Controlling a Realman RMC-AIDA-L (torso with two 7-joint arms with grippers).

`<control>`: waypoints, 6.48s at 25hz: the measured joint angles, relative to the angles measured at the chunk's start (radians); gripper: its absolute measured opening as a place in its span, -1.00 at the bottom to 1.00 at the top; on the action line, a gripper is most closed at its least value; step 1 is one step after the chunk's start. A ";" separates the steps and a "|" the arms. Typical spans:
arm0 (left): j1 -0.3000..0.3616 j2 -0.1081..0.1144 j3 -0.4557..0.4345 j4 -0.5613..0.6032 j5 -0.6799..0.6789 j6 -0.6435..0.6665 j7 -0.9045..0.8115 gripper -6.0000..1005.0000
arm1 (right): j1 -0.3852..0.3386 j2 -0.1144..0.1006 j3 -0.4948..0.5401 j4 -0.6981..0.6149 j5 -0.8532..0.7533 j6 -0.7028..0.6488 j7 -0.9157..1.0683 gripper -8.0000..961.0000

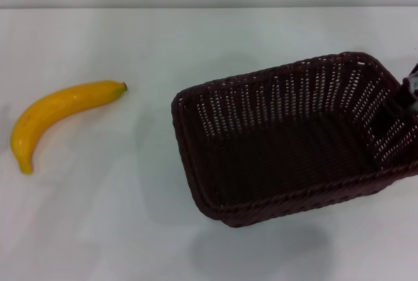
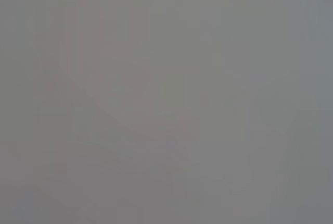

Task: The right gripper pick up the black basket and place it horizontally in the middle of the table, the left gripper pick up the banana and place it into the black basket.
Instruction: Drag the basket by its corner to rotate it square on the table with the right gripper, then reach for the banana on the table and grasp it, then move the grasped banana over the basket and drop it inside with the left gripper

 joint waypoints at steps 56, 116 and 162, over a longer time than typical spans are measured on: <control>0.101 0.107 0.000 0.700 0.610 0.280 -1.165 0.35 | -0.520 -0.188 1.082 0.321 0.868 -0.310 -1.232 0.64; -0.463 0.147 0.309 0.660 1.928 0.563 -1.680 0.54 | -0.572 -0.017 1.146 0.561 1.106 -0.494 -1.701 -0.48; -0.672 0.016 0.664 0.870 1.425 0.293 -1.753 0.00 | -0.601 -0.030 1.150 0.552 1.113 -0.484 -1.739 -0.37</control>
